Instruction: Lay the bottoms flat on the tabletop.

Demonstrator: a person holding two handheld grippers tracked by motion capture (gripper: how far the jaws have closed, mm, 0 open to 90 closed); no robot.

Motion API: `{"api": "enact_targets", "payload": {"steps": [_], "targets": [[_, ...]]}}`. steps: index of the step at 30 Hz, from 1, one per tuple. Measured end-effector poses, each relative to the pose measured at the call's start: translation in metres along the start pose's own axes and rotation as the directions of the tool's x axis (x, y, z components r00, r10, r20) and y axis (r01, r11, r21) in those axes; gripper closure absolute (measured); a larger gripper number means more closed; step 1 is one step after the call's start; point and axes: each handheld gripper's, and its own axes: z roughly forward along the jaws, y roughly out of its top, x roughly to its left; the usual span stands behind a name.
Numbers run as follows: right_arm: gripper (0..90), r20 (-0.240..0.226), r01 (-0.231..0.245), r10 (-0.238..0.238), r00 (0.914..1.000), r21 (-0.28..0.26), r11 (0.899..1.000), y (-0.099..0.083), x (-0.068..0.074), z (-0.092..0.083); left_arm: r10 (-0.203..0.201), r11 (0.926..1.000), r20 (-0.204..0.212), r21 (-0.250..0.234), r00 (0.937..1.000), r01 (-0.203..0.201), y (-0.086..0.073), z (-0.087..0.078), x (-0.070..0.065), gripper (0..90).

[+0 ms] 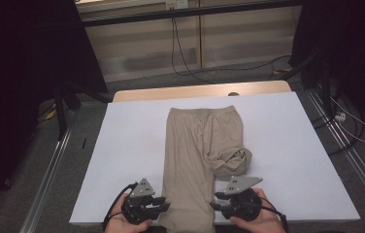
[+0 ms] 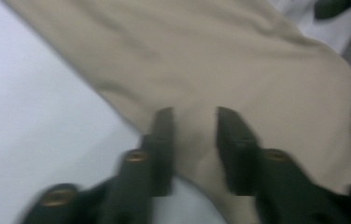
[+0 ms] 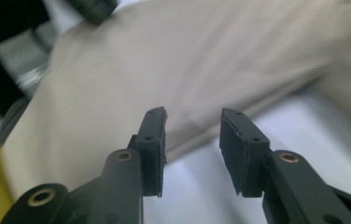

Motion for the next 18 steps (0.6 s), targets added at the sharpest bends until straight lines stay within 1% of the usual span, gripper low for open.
{"api": "enact_targets", "payload": {"steps": [2,3,4,5,8,10,12,13,15,16,17,18], "targets": [[61.1,0.037,-0.049,0.050,0.9981,-0.037,0.998,0.001,-0.013,-0.006,0.012,0.9997,-0.013,-0.019,0.9999,-0.012,0.002,-0.001,0.000,57.5],[60.9,0.057,-0.068,0.070,0.9959,-0.044,0.997,0.000,-0.020,-0.007,0.020,0.9993,-0.030,-0.031,0.9993,-0.021,0.003,-0.001,0.000,54.6],[61.0,0.081,-0.077,0.080,0.9935,-0.037,0.996,0.000,-0.026,-0.007,0.030,0.9985,-0.047,-0.044,0.9984,-0.032,0.004,-0.001,0.001,50.2],[60.4,0.111,-0.084,0.087,0.9900,-0.028,0.996,-0.002,-0.032,-0.006,0.030,0.9981,-0.055,-0.052,0.9980,-0.033,0.004,-0.001,0.001,45.6],[53.6,0.164,-0.123,0.124,0.9786,-0.013,0.992,-0.004,-0.046,0.000,0.024,0.9960,-0.092,-0.083,0.9954,-0.032,0.006,-0.002,0.002,33.7],[49.5,0.211,-0.131,0.131,0.9686,-0.016,0.991,-0.002,-0.055,0.003,0.026,0.9946,-0.111,-0.097,0.9935,-0.037,0.007,-0.002,0.003,29.0],[46.6,0.248,-0.129,0.131,0.9598,-0.023,0.991,0.001,-0.064,0.004,0.030,0.9942,-0.118,-0.099,0.9926,-0.042,0.007,-0.001,0.004,26.2],[43.6,0.263,-0.131,0.137,0.9551,-0.038,0.991,0.004,-0.069,0.004,0.031,0.9944,-0.130,-0.096,0.9910,-0.044,0.007,-0.001,0.004,25.6],[35.1,0.303,-0.124,0.140,0.9426,-0.069,0.990,0.011,-0.079,0.002,0.030,0.9944,-0.125,-0.097,0.9918,-0.042,0.007,-0.001,0.005,24.2],[30.1,0.327,-0.123,0.145,0.9339,-0.087,0.989,0.016,-0.083,0.001,0.026,0.9945,-0.119,-0.098,0.9926,-0.038,0.007,-0.001,0.006,24.2],[24.0,0.331,-0.121,0.149,0.9319,-0.102,0.987,0.019,-0.089,0.001,0.030,0.9942,-0.124,-0.099,0.9919,-0.042,0.007,-0.001,0.006,24.2],[22.3,0.326,-0.132,0.159,0.9319,-0.103,0.986,0.022,-0.095,0.002,0.031,0.9940,-0.121,-0.100,0.9922,-0.043,0.007,-0.001,0.005,24.2]]}}
